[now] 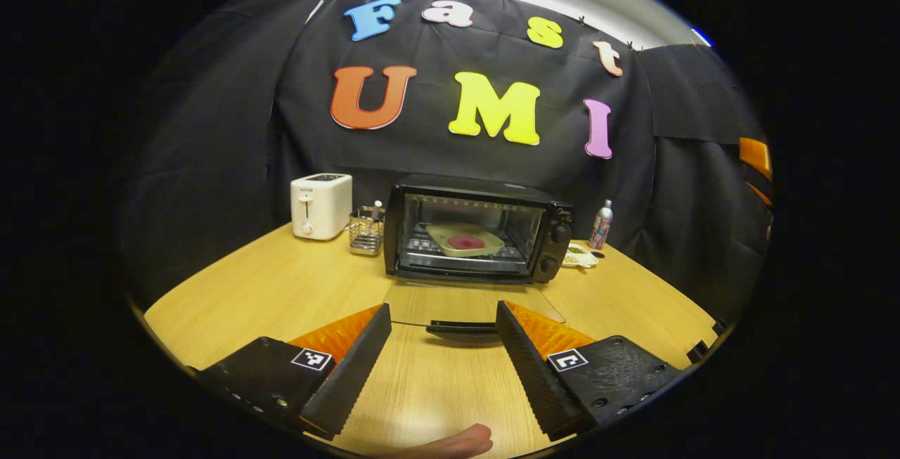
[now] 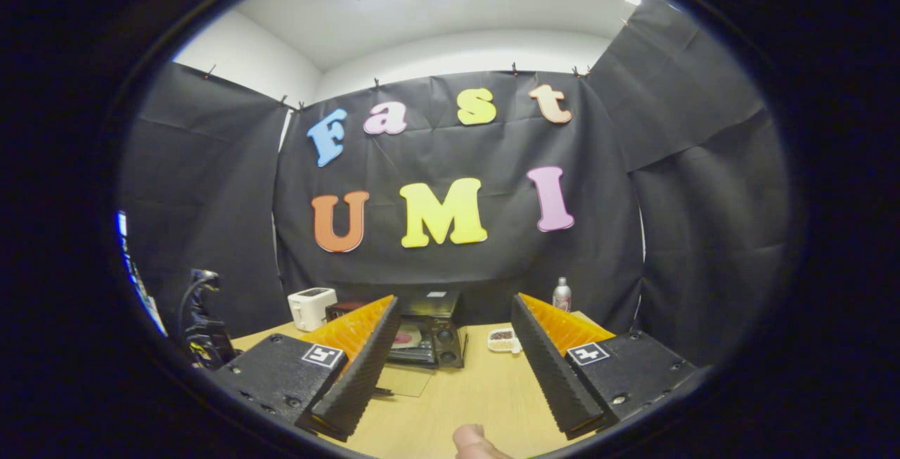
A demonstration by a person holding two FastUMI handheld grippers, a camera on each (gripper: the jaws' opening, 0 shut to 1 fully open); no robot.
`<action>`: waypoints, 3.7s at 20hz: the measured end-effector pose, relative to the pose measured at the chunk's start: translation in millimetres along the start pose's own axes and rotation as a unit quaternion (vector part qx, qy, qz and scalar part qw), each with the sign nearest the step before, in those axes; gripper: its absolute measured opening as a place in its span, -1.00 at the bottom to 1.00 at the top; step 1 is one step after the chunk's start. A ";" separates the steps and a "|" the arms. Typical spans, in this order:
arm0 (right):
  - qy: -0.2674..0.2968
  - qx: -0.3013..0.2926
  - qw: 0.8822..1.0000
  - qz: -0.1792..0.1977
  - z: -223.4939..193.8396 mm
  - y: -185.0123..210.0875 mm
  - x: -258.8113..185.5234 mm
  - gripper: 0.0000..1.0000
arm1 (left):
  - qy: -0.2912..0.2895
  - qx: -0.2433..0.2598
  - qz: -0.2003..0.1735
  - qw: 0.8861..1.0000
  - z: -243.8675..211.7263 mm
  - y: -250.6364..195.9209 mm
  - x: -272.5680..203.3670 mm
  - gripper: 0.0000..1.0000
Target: Open the electric oven with the left hand, put the food in, and close the electric oven.
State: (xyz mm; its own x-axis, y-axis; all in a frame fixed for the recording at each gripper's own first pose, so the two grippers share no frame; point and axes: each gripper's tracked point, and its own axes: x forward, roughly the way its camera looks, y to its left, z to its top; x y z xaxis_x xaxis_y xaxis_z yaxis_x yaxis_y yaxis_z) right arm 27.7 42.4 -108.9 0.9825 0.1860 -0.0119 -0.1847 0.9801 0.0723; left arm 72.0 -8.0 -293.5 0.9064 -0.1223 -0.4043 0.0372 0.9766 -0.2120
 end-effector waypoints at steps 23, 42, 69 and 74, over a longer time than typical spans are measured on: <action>0.013 -0.008 1.000 -0.022 -15.7 -54.6 -3.7 0.92 | 0.154 0.063 0.021 0.986 -87.5 -31.9 85.3 0.91; 0.020 -0.010 0.999 -0.023 -9.2 -34.2 -2.6 1.00 | 0.157 0.071 0.018 0.985 -73.5 -34.2 88.8 0.90; 0.007 -0.038 0.997 -0.062 8.8 -35.7 -21.9 0.92 | -0.014 0.069 0.013 0.997 69.0 -11.3 134.1 0.92; 0.024 -0.029 0.999 -0.036 3.8 -27.5 -31.1 1.00 | -0.025 0.087 0.023 0.996 76.3 -4.7 115.8 0.92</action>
State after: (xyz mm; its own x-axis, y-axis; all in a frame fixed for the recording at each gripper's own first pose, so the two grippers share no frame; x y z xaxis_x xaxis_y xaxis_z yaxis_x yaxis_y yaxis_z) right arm 2.3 9.5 -106.8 0.9912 0.1160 -0.0635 -0.1155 0.9932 0.0118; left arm 208.9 -13.2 -271.4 0.9283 -0.0721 -0.3649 0.0637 0.9974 -0.0349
